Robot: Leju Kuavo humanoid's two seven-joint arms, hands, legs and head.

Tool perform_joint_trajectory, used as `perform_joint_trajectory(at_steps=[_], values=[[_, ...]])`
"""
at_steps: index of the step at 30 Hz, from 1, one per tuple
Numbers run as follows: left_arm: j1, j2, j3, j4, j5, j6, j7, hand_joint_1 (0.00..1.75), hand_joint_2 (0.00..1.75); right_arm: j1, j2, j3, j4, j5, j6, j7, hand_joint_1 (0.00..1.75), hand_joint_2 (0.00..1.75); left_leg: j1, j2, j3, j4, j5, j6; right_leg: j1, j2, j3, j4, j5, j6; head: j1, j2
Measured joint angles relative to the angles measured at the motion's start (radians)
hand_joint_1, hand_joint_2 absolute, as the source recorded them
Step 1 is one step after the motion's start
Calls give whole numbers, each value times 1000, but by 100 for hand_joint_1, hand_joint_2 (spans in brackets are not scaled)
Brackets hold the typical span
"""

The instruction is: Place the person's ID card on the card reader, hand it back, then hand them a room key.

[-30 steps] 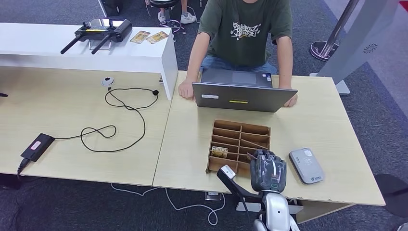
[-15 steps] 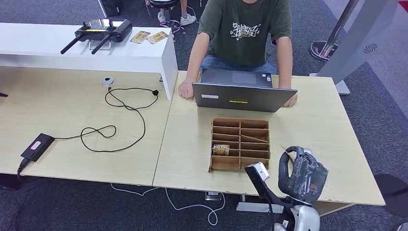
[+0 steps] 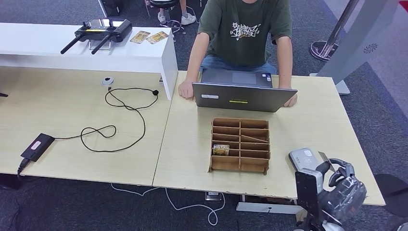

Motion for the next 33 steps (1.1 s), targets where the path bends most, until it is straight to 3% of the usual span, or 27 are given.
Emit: perform_joint_trajectory(at_steps=[7, 11, 21, 33], values=[[-1, -1, 0, 0, 0, -1, 9, 0, 0, 10, 19, -83, -7, -378, 49, -119, 171, 175, 0, 0, 0, 0, 0, 0, 0, 0, 0, 0, 0, 0, 0, 0], [-2, -4, 0, 0, 0, -4, 15, 0, 0, 12, 23, -131, -5, -477, 61, -159, 171, 175, 0, 0, 0, 0, 0, 0, 0, 0, 0, 0, 0, 0, 0, 0], [-3, -10, 0, 0, 0, -4, 21, 0, 0, -5, 26, -194, 20, -466, 18, -208, 169, 175, 0, 0, 0, 0, 0, 0, 0, 0, 0, 0, 0, 0, 0, 0], [-5, -16, 0, 0, -5, -7, 21, 0, 0, -67, 26, -248, 33, -257, 2, -283, 161, 175, 0, -1, 0, 0, 0, 0, 0, -1, 1, 0, 0, 0, 0, 0]])
